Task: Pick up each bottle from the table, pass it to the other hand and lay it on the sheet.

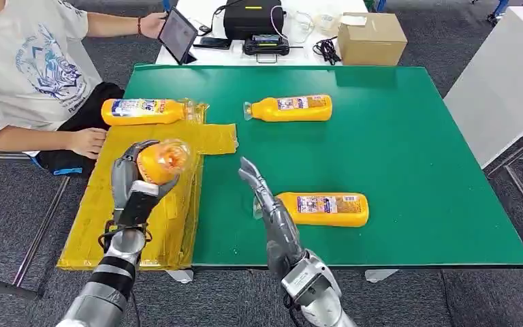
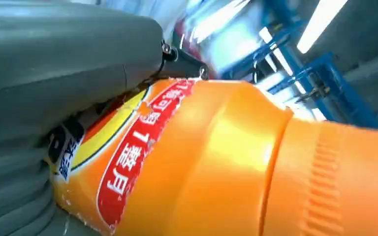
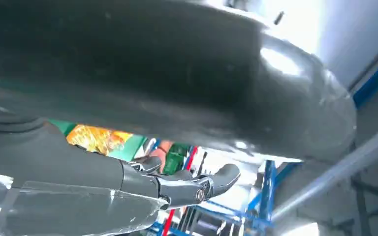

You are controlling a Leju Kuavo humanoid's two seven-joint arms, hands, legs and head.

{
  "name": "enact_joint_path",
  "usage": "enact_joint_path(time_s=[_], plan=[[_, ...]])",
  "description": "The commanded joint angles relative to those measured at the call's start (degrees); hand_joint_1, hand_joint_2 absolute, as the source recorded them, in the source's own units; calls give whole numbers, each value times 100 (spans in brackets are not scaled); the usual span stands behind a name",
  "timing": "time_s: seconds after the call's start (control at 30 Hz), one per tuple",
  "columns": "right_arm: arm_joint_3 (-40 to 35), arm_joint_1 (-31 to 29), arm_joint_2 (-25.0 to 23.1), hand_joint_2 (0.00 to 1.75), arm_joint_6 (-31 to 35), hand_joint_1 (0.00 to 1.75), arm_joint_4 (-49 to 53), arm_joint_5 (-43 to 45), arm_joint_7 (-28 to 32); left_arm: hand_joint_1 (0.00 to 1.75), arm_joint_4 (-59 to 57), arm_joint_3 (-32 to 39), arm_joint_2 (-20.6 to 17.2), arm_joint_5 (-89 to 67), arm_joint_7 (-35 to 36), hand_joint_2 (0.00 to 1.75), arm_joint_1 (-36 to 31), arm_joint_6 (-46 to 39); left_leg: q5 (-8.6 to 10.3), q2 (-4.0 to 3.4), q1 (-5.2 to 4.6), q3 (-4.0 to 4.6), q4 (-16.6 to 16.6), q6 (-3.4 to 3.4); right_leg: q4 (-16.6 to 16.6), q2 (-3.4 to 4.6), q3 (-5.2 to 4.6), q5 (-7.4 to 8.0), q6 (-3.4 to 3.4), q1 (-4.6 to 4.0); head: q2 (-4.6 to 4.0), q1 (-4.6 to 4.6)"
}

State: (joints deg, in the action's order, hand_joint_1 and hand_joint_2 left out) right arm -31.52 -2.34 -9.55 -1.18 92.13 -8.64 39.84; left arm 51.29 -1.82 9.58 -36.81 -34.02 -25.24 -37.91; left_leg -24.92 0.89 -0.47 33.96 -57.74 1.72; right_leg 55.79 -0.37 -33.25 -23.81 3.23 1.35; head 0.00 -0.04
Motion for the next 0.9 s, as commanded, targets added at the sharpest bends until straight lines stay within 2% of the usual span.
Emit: enact_joint_path(time_s=[0.03, 0.1, 0.13, 0.17, 0.33, 0.5, 0.63, 0.9], plan=[[421, -146, -74, 0, 134, 0, 226, 401, 16, 175, -2183, -154, -851, -4056, 1960, 175, -1232, -209, -11, -24, 21, -17, -12, -20, 4, 18, 16, -2, -26, -22, 0, -2], [511, -37, -96, 0, 289, 0, 307, 352, 16, 175, -2357, -80, -945, -4253, 2050, 175, -1235, -209, -17, -26, 26, -20, -19, -26, 9, 18, 20, -7, -33, -28, 0, 4], [511, -37, -96, 175, 289, 0, 307, 352, 16, 175, -2357, -80, -945, -4253, 2050, 175, -1235, -209, -11, -17, 21, -18, -10, -21, 3, 11, 19, -5, -26, -22, 0, -2], [516, 4, -67, 175, 379, 0, 289, 341, 16, 175, -2280, -150, -1035, -4705, 2351, 175, -1157, -209, -12, -27, 17, -20, -5, -18, -1, 22, 17, -3, -22, -18, 0, 0], [698, -9, -153, 175, 342, 0, -108, 438, 16, 175, -2917, -257, -1104, -4971, 2648, 175, -1323, -209, -12, -35, 18, -27, 1, -16, -6, 26, 22, -3, -20, -19, 0, 0], [790, 43, -240, 175, 4, 0, -378, 623, -70, 175, -3058, 315, -846, -4122, 1995, 175, -1268, -7, -2, -17, 10, -9, 2, -9, -5, 12, 7, 0, -10, -10, 0, 0], [750, 55, -253, 175, 17, 0, -448, 480, -104, 175, -3080, 496, -827, -3836, 1874, 175, -1234, 305, -3, -17, 10, -7, 1, -9, -4, 14, 5, 0, -11, -9, 0, 2], [750, 55, -253, 175, 17, 0, -448, 480, -104, 175, -3080, 496, -827, -3836, 1874, 175, -1234, 305, -2, -15, 8, -5, 2, -9, -4, 11, 3, -1, -10, -8, 0, 2]])
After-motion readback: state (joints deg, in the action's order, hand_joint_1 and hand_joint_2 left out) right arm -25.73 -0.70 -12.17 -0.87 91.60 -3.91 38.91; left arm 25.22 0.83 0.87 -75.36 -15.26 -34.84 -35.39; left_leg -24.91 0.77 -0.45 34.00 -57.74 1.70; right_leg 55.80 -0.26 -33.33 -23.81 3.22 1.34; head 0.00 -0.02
